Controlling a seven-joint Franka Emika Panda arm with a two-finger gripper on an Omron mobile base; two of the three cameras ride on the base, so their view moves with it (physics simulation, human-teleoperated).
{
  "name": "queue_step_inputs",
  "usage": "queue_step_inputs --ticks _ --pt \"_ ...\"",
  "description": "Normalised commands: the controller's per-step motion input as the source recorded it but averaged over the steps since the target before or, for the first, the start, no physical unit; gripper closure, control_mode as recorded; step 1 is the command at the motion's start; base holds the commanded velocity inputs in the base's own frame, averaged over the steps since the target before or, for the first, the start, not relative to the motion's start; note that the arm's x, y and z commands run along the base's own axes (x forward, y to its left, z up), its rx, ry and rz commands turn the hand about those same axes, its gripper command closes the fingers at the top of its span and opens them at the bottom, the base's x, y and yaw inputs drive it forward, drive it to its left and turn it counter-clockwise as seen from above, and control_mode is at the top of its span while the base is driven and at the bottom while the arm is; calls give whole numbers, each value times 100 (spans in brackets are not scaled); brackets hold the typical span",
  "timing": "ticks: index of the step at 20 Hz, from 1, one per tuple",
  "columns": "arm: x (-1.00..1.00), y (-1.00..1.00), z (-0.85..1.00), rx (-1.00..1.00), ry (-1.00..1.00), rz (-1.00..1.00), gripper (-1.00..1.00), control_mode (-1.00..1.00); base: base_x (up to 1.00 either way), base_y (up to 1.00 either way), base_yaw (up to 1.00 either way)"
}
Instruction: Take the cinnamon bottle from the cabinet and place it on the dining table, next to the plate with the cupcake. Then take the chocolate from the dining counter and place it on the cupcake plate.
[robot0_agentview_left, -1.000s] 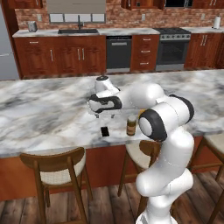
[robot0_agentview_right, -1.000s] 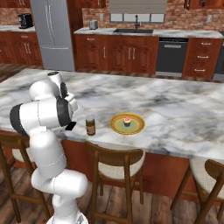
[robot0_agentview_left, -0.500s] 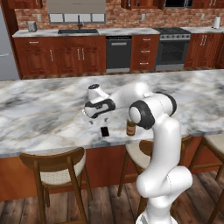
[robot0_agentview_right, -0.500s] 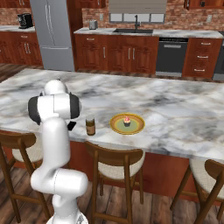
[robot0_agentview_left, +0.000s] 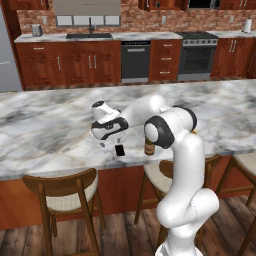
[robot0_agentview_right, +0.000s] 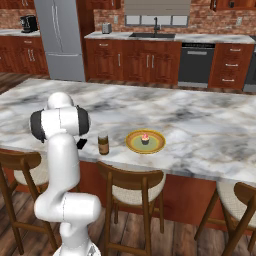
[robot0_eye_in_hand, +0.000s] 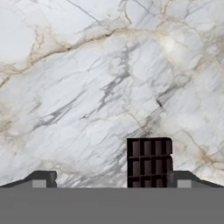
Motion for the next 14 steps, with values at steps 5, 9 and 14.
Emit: queue_step_inputs --ticks 5,9,14 --pt "-6 -36 -26 2 0 0 -100 -100 0 0 0" --pt "-32 -6 -15 1 -1 0 -100 -100 0 0 0" --pt "-22 -9 -14 3 -1 -2 -100 -100 0 0 0"
